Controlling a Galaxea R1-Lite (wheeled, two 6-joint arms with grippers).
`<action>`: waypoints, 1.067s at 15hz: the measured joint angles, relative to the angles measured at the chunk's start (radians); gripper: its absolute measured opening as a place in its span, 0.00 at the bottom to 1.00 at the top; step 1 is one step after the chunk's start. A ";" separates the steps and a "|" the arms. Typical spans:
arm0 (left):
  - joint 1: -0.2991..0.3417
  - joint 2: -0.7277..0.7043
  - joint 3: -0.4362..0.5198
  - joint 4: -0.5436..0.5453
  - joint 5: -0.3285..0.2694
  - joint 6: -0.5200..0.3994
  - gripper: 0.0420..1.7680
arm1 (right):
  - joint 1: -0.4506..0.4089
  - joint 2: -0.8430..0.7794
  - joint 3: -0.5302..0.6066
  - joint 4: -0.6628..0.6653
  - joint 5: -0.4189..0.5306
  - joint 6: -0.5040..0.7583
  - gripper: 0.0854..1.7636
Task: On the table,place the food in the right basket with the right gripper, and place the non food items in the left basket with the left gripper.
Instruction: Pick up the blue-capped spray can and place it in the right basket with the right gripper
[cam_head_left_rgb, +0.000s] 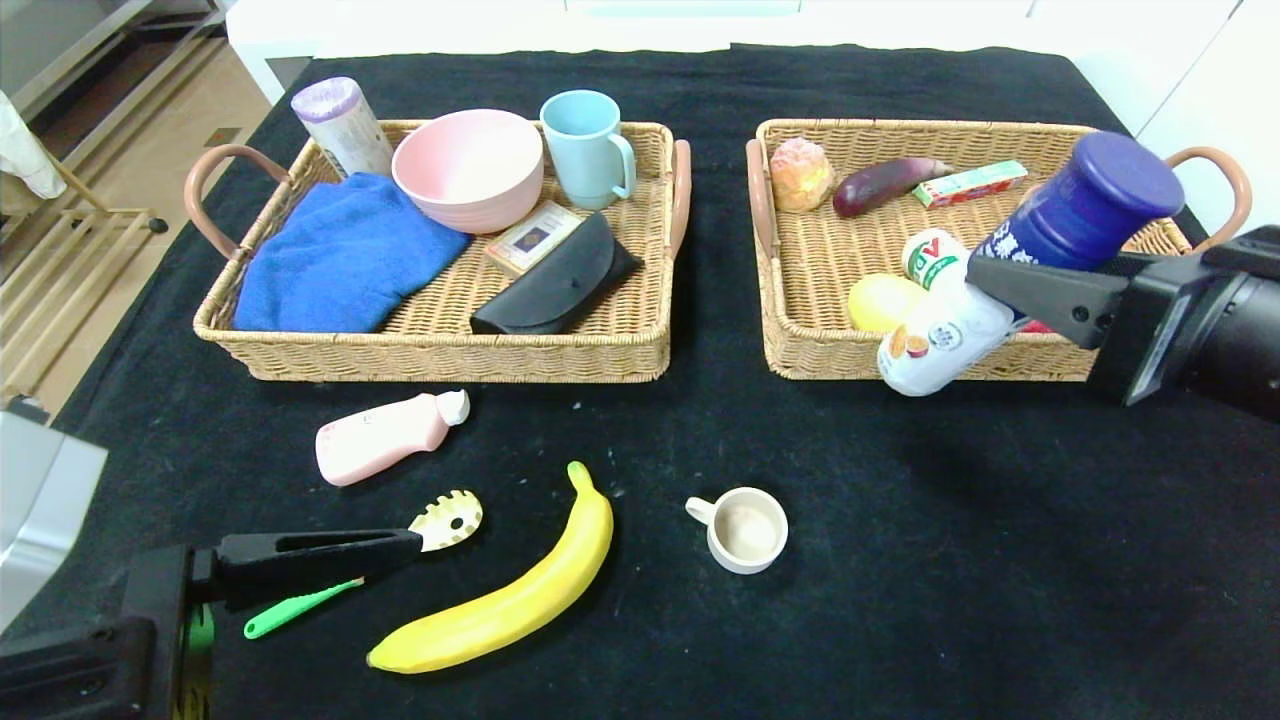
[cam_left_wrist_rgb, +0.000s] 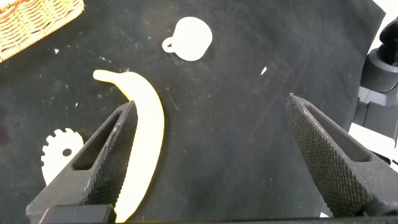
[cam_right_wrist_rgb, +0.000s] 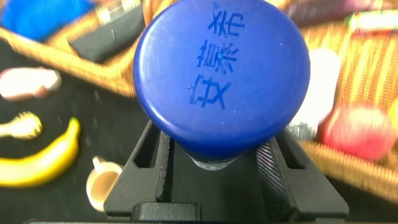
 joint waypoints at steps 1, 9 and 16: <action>0.000 0.000 0.000 0.000 0.000 0.000 0.97 | 0.000 0.014 -0.030 0.003 -0.001 0.004 0.45; -0.010 -0.003 -0.001 -0.001 0.000 0.000 0.97 | -0.007 0.220 -0.291 -0.002 -0.028 0.014 0.45; -0.014 -0.004 -0.002 -0.001 0.000 0.000 0.97 | -0.048 0.368 -0.409 -0.060 -0.039 0.017 0.45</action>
